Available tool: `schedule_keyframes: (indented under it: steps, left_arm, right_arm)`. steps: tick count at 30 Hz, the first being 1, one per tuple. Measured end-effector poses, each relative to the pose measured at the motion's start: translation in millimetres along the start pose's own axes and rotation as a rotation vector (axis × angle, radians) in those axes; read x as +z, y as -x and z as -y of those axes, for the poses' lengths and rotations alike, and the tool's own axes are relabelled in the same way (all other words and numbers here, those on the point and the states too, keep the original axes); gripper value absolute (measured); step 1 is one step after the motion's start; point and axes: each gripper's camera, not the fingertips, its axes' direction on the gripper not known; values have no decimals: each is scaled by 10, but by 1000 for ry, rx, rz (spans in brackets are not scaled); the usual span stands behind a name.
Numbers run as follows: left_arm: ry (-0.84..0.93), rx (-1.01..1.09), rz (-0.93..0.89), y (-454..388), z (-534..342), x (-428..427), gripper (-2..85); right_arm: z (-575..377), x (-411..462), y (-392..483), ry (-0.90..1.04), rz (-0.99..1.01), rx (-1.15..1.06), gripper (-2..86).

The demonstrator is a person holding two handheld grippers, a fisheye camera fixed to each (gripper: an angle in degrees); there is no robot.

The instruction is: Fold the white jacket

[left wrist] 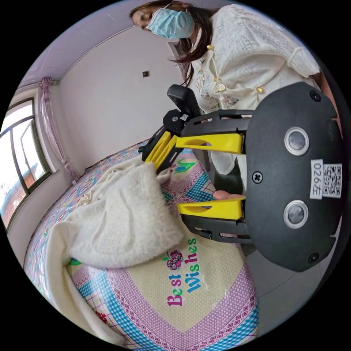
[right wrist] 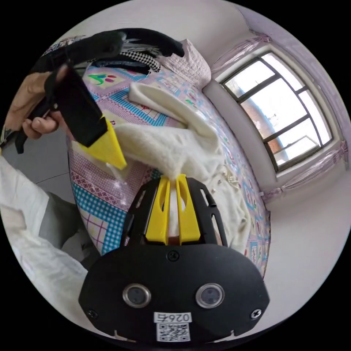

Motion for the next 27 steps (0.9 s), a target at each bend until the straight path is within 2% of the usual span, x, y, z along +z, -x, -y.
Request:
schedule_keyframes:
  steps: [3,4,6,8,13,17,19,21,23,25,27]
  left_arm:
    - [6,-28,-50,63,0,-24,203]
    - [6,-37,-75,81,7,1,204]
    - [15,-41,-102,83,27,68,206]
    - [34,-35,-92,60,67,165,211]
    - [60,5,-96,-12,322,469,215]
    - [107,45,-84,-10,601,744,210]
    - [197,29,-217,-42,719,931,181]
    - [236,44,-241,-226,739,917,163]
    - [180,121,-87,-522,715,737,155]
    - [112,233,201,-892,718,557,147]
    - [135,324,367,-1093,793,624,152]
  right_arm:
    - [-115,-38,-5,55,69,-51,-9]
    - [-170,30,3,107,158,-60,-9]
    - [-288,79,-91,137,283,6,-8]
    - [-471,69,-363,135,374,173,0]
    - [-788,215,-871,153,497,406,45]
    - [-1056,502,-1190,137,548,603,48]
    - [-1125,833,-1175,218,655,605,35]
    - [-1230,943,-1236,211,740,649,32]
    - [-1326,800,-1379,168,708,675,41]
    - [-1377,693,-1430,142,655,674,52]
    - [-1390,674,-1430,137,631,651,67]
